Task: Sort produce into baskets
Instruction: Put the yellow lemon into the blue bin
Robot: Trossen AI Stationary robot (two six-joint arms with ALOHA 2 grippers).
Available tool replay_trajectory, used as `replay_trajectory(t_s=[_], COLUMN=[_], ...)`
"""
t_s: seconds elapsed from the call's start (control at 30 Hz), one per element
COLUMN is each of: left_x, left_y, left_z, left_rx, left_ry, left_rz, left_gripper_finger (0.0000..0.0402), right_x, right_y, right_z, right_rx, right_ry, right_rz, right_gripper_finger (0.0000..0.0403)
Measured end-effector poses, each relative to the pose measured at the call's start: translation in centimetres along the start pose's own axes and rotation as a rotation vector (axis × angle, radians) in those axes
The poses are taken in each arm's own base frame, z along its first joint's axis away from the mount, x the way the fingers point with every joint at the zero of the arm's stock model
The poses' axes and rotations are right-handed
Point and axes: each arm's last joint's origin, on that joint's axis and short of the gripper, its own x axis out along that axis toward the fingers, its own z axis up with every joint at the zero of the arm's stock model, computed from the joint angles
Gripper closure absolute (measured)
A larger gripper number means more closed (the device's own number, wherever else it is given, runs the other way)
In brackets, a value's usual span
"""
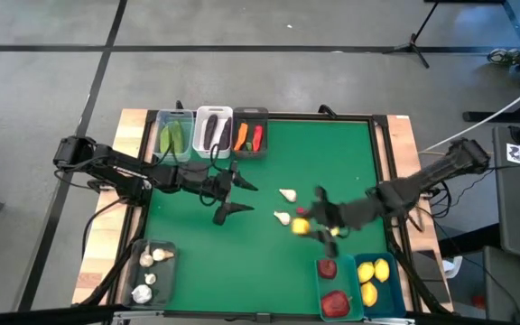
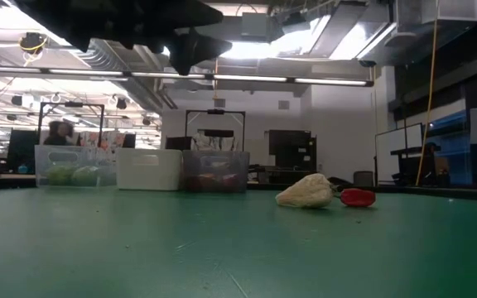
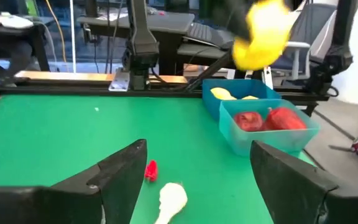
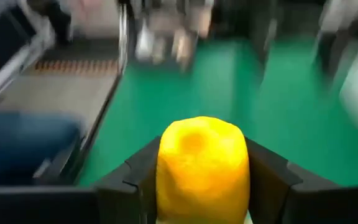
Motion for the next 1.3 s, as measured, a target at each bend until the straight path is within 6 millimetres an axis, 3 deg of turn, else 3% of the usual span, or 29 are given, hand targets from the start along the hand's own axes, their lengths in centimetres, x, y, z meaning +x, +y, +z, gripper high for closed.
replay_trajectory(t_s=[0.17,0.3,0.53,0.77,0.9,1.3], left_x=[0.0,0.0,0.0,0.0,0.0,0.0], left_y=[-0.2,-0.2,-0.2,-0.2,-0.2,-0.1], left_z=[0.0,0.0,0.0,0.0,0.1,0.1], left_rx=[-0.050,-0.087,-0.086,-0.086,-0.085,-0.083], left_ry=[-0.001,0.000,-0.003,-0.003,-0.007,-0.009], left_rz=[-0.008,-0.007,-0.007,-0.007,-0.007,0.008], left_gripper_finger=[0.0121,0.0121,0.0121,0.0121,0.0121,0.0121], right_x=[-3.3,-5.2,-6.6,-6.8,-6.8,-6.8], right_y=[3.3,6.4,11.4,14.3,14.8,14.8], right_z=[-4.7,-7.6,-11.8,-15.8,-16.8,-16.6], right_rx=[0.348,0.613,0.887,1.019,1.023,1.014], right_ry=[0.372,0.545,0.746,0.981,1.077,1.045], right_rz=[-0.036,-0.087,-0.167,-0.341,-0.400,-0.379], right_gripper_finger=[0.0229,0.0227,0.0221,0.0220,0.0219,0.0214])
